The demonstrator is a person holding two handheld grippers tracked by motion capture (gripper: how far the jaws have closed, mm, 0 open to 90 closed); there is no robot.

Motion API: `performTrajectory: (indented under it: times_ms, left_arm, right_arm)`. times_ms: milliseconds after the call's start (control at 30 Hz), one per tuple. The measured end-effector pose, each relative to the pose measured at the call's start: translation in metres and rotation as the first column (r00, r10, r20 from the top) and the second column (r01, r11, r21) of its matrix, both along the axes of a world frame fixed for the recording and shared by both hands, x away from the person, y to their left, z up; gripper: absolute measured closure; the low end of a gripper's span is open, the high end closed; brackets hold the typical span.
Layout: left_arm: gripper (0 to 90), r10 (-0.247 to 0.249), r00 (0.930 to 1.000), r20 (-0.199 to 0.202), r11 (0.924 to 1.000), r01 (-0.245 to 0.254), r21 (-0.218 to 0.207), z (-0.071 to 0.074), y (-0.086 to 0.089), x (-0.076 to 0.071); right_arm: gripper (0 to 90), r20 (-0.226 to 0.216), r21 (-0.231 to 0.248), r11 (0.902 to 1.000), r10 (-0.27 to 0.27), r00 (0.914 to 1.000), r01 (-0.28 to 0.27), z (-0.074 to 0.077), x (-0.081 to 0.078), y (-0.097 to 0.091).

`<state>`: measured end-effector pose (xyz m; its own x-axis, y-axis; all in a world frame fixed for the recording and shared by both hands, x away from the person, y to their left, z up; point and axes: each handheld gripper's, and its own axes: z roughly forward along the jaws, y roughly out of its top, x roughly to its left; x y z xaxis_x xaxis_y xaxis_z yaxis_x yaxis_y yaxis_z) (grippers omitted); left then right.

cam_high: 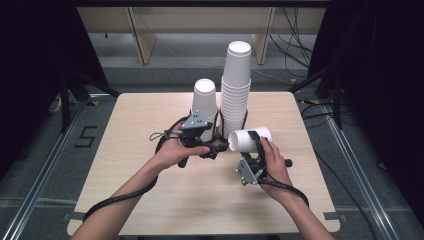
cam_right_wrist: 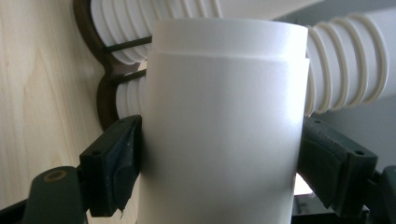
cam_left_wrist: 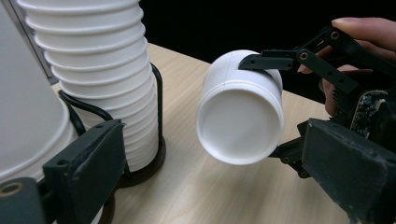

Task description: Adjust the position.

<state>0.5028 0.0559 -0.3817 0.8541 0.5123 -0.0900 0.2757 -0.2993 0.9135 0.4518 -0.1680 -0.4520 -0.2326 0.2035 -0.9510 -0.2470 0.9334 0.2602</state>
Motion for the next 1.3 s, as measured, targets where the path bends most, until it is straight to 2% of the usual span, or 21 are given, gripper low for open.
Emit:
performTrajectory:
  times_ms: [67,100,133,167,233,300,367,500,533,733,767,800,867,900,1100,1133,1167,1200,1233,1267,1300]
  left_arm:
    - [6.0,-0.011,0.9999,-0.009,0.9999,0.011,0.01,-0.001,-0.003,0.0]
    - [6.1,-0.018,0.9998,-0.011,0.9997,0.019,0.016,-0.002,-0.005,0.0]
    - [6.2,-0.029,0.9995,-0.013,0.9994,0.029,0.019,-0.003,-0.007,0.0]
    - [6.4,-0.029,0.9995,-0.013,0.9994,0.029,0.019,-0.003,-0.007,0.0]
    - [8.0,-0.041,0.999,-0.018,0.9987,0.041,0.03,-0.003,-0.01,0.0]
    - [9.4,-0.05,0.9985,-0.023,0.9979,0.051,0.04,-0.004,-0.012,0.001]
    - [9.9,-0.061,0.9978,-0.028,0.997,0.062,0.047,-0.005,-0.015,0.002]
    - [9.8,-0.075,0.9967,-0.03,0.9954,0.076,0.058,-0.006,-0.02,0.004]
    - [9.6,-0.073,0.9967,-0.036,0.9953,0.075,0.062,-0.006,-0.021,0.004]
    - [8.3,-0.1,0.9941,-0.042,0.9891,0.104,0.104,-0.009,-0.029,0.005]
    - [8.2,-0.1,0.994,-0.043,0.9883,0.105,0.111,-0.01,-0.031,0.005]
    - [8.1,-0.107,0.9932,-0.047,0.9875,0.111,0.111,-0.011,-0.032,0.005]
    - [8.3,-0.107,0.9929,-0.054,0.9858,0.113,0.124,-0.012,-0.035,0.006]
    - [8.5,-0.113,0.9918,-0.059,0.9858,0.12,0.118,-0.012,-0.036,0.006]
    - [8.5,-0.108,0.992,-0.065,0.9817,0.117,0.15,-0.014,-0.042,0.006]
    - [8.4,-0.113,0.9915,-0.064,0.98,0.122,0.157,-0.014,-0.043,0.007]
    - [8.2,-0.109,0.992,-0.064,0.9803,0.118,0.159,-0.015,-0.044,0.007]
    - [8.2,-0.112,0.9915,-0.066,0.9786,0.122,0.165,-0.015,-0.045,0.007]
    - [8.1,-0.115,0.9911,-0.068,0.978,0.125,0.167,-0.015,-0.045,0.008]
    - [8.1,-0.117,0.9907,-0.07,0.9768,0.127,0.172,-0.016,-0.046,0.008]
    - [8.1,-0.117,0.9906,-0.071,0.9761,0.128,0.176,-0.016,-0.047,0.008]
  right_arm:
    - [19.9,0.046,-0.118,0.9923,0.043,0.998,-0.038,-0.002,-0.001,0.002]
    - [19.9,0.046,-0.118,0.9923,0.043,0.998,-0.038,-0.002,-0.001,0.002]
    - [19.9,0.068,-0.226,0.9728,0.068,0.9953,-0.051,-0.001,-0.002,0.003]
    - [19.9,0.068,-0.226,0.9728,0.068,0.9953,-0.051,-0.001,-0.002,0.003]
    - [19.9,0.074,-0.275,0.9589,0.093,0.9929,-0.069,-0.005,-0.003,0.005]
    - [19.9,0.08,-0.29,0.9548,0.093,0.9925,-0.066,-0.005,-0.004,0.005]
    - [19.9,0.095,-0.354,0.9335,0.097,0.9907,-0.058,-0.004,-0.005,0.006]
    - [19.9,0.104,-0.391,0.9182,0.113,0.9881,-0.064,-0.005,-0.006,0.006]
    - [19.9,0.104,-0.381,0.9216,0.119,0.9873,-0.071,-0.007,-0.006,0.007]
    - [19.9,0.117,-0.404,0.9105,0.146,0.9824,-0.087,-0.013,-0.007,0.009]
    - [19.9,0.093,-0.351,0.9354,0.083,0.9922,-0.045,-0.018,-0.011,0.007]
    - [19.9,0.118,-0.395,0.9146,0.145,0.9824,-0.088,-0.015,-0.007,0.009]
    - [19.9,0.13,-0.378,0.9223,0.136,0.9821,-0.078,-0.016,-0.008,0.009]
    - [19.9,0.124,-0.405,0.9093,0.156,0.9799,-0.094,-0.016,-0.007,0.009]
    - [19.9,0.135,-0.42,0.9043,0.148,0.9797,-0.078,-0.015,-0.008,0.009]
    - [19.9,0.138,-0.413,0.9061,0.163,0.9769,-0.093,-0.015,-0.007,0.009]
    - [19.9,0.116,-0.38,0.9241,0.095,0.9887,-0.044,-0.018,-0.011,0.008]
    - [19.9,0.116,-0.38,0.9241,0.095,0.9887,-0.044,-0.018,-0.011,0.008]
    - [19.9,0.117,-0.391,0.919,0.106,0.9874,-0.053,-0.018,-0.01,0.008]
    - [19.9,0.142,-0.434,0.8961,0.168,0.9754,-0.091,-0.013,-0.008,0.011]
    - [19.9,0.142,-0.434,0.8961,0.168,0.9754,-0.091,-0.013,-0.008,0.011]
